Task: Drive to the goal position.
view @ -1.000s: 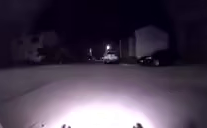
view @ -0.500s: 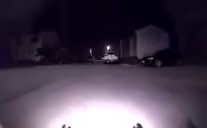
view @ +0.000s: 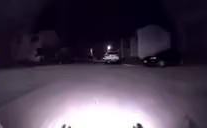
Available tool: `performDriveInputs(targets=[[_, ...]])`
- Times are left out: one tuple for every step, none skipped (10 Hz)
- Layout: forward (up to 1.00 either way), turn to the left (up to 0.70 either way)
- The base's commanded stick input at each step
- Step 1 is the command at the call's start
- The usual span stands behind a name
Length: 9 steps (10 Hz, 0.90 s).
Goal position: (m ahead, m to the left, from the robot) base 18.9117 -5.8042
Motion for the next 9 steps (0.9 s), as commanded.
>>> performDriveInputs(targets=[[0.60,-0.07],[0.60,0.00],[0.60,0.00],[0.60,0.00],[0.60,0.00],[0.60,0.00],[0.60,0.00],[0.60,0.00],[0.60,0.00]])
